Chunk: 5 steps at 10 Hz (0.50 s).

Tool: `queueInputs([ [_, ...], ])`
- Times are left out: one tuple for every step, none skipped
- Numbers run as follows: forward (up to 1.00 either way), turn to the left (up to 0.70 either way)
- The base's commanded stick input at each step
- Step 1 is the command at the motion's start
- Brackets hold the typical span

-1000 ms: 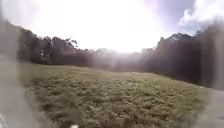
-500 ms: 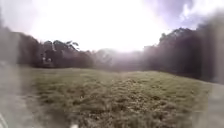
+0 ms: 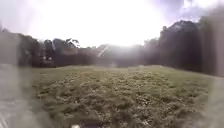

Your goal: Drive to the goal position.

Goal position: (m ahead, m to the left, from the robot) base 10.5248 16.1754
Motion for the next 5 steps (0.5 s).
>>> queueInputs([
  [0.7,0.0],
  [0.7,0.0],
  [0.7,0.0],
  [0.7,0.0],
  [0.7,0.0],
])
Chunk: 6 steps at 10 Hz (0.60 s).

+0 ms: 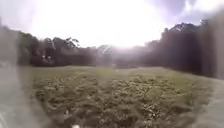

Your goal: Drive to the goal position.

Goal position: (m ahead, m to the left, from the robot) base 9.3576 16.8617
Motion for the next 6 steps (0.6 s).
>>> queueInputs([
  [0.7,0.0],
  [0.7,0.0],
  [0.7,0.0],
  [0.7,0.0],
  [0.7,-0.13],
  [0.7,-0.13],
])
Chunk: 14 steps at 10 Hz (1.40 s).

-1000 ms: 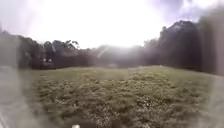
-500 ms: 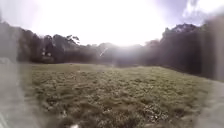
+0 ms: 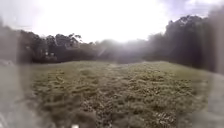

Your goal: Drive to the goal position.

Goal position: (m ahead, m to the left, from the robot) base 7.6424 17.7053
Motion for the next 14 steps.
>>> queueInputs([
  [0.7,-0.13],
  [0.7,-0.13],
  [0.7,-0.13],
  [0.7,-0.13],
  [0.7,-0.13],
  [0.7,0.0],
  [0.7,0.0],
  [0.7,0.0],
  [0.7,0.0],
  [0.7,0.0],
  [0.7,0.0],
  [0.7,0.0],
  [0.7,-0.09],
  [0.7,-0.06],
])
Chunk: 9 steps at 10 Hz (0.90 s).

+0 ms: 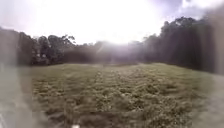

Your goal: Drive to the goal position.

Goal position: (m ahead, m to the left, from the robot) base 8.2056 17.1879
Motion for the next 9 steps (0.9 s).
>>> queueInputs([
  [0.7,0.0],
  [0.7,0.0],
  [0.7,0.0],
  [0.7,0.0],
  [0.7,0.0],
  [0.7,0.0],
  [0.7,0.0],
  [0.7,0.0],
  [0.7,0.0],
])
